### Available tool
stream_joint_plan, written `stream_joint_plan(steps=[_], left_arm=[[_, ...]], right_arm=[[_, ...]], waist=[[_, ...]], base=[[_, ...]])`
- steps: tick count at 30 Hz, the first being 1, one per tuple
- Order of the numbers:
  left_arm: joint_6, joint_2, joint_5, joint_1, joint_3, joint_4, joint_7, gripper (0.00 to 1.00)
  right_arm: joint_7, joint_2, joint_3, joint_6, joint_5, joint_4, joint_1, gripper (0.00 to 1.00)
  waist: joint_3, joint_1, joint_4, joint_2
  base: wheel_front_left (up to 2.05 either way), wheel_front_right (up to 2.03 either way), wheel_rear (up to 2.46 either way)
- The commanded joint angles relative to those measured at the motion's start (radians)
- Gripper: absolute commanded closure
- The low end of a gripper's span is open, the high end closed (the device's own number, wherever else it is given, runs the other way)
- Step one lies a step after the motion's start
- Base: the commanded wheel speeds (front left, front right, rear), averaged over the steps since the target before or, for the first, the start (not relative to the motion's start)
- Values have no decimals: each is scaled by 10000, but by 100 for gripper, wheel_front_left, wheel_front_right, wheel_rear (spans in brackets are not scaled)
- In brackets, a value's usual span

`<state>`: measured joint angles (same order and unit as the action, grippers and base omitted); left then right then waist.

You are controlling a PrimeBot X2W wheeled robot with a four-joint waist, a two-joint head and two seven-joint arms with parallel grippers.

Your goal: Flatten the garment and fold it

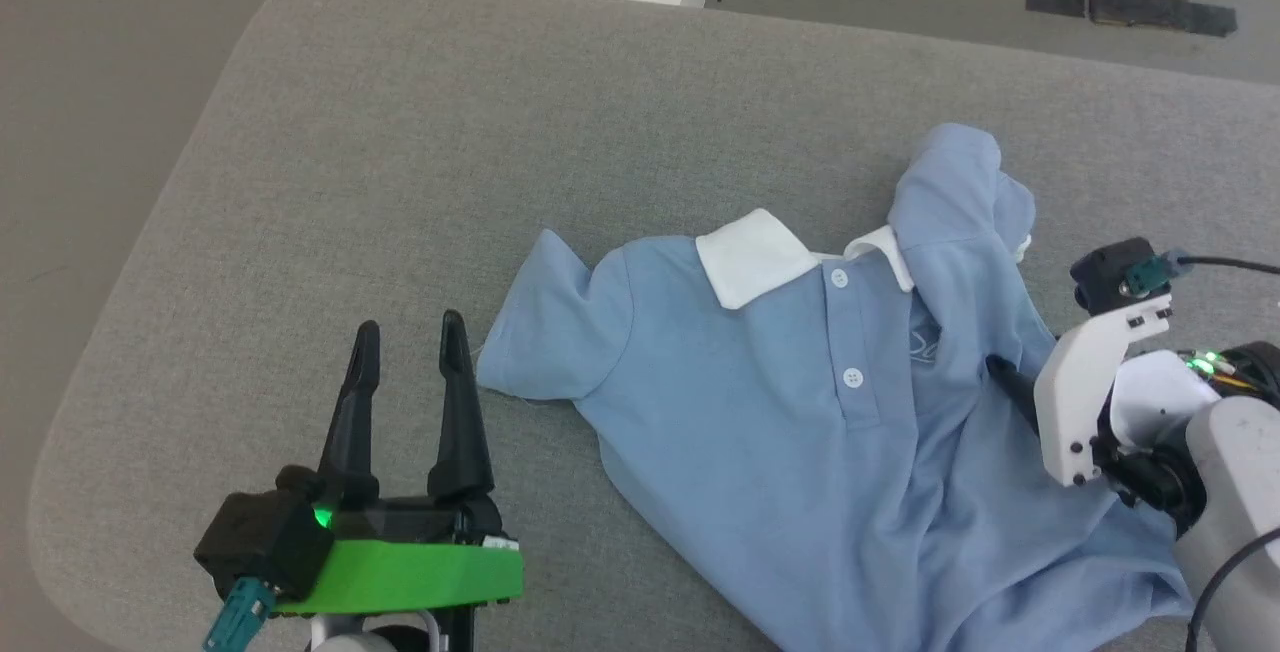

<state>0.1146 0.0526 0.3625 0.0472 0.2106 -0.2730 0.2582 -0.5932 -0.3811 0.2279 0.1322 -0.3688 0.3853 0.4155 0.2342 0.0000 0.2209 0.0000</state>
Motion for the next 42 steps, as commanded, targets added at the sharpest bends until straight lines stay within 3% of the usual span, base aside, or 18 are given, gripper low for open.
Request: stream_joint_plan(steps=[1, 2, 9, 13, 16, 21, 26, 27, 28, 29, 33, 37, 42], left_arm=[[59, -24, 147, -217, 14, -21, 36, 0], [70, -24, 156, -248, 12, -23, 36, 0], [16, -24, 150, -316, -69, 49, 36, 0], [15, -24, 153, -273, -114, 64, 36, 0], [0, -24, 154, -172, -111, 86, 36, 0], [-36, -24, 169, -77, -124, 84, 36, 0], [-76, -24, 116, -58, -183, 109, 36, 0], [-106, -24, 76, -57, -194, 135, 36, 0], [-122, -24, 50, -58, -201, 151, 36, 0], [-137, -24, 21, -61, -216, 172, 36, 0], [-210, -24, -39, -38, -204, 243, 36, 0], [-260, -24, -79, 114, -233, 286, 36, 0], [-348, -24, -275, 215, -210, 228, 36, 0]], right_arm=[[125, 76, -2, -15, -1, 158, 189, 69], [236, 99, 11, -15, -20, 229, 272, 100], [1272, -126, -461, -15, -323, -93, 852, 100], [1546, -414, -1118, -15, -788, -1082, 489, 100], [1455, -596, -1957, -15, -964, -2172, -614, 100], [813, 325, -3997, -15, -987, -3710, -3795, 100], [502, 1545, -4543, -15, -663, -4181, -5938, 100], [595, 1799, -4538, -15, -540, -4191, -6103, 84], [712, 1897, -4492, -15, -414, -4198, -6139, 51], [882, 2038, -4475, -15, -307, -4169, -6099, 0], [1487, 2229, -4352, -15, 214, -4291, -5743, 0], [2116, 2445, -4596, -15, 596, -5174, -5385, 0], [3840, 2840, -4941, -15, 1528, -6269, -5175, 0]], waist=[[74, 0, 6, 0], [74, 0, -48, 0], [-131, 0, -609, 0], [-253, 0, -904, 0], [-290, 0, -1066, 0], [-227, 0, -1142, 0], [-204, 0, -1309, 0], [-243, 0, -1377, 0], [-265, 0, -1417, 0], [-313, 0, -1477, 0], [-508, 0, -1591, 0], [-803, 0, -1689, 0], [-1039, 0, -1769, 0]], base=[[0, 0, 0], [0, 0, 0], [0, 0, 0], [0, 0, 0], [0, 0, 0], [0, 0, 0], [0, 0, 0], [0, 0, 0], [0, 0, 0], [0, 0, 0], [0, 0, 0], [0, 0, 0], [0, 0, 0]])
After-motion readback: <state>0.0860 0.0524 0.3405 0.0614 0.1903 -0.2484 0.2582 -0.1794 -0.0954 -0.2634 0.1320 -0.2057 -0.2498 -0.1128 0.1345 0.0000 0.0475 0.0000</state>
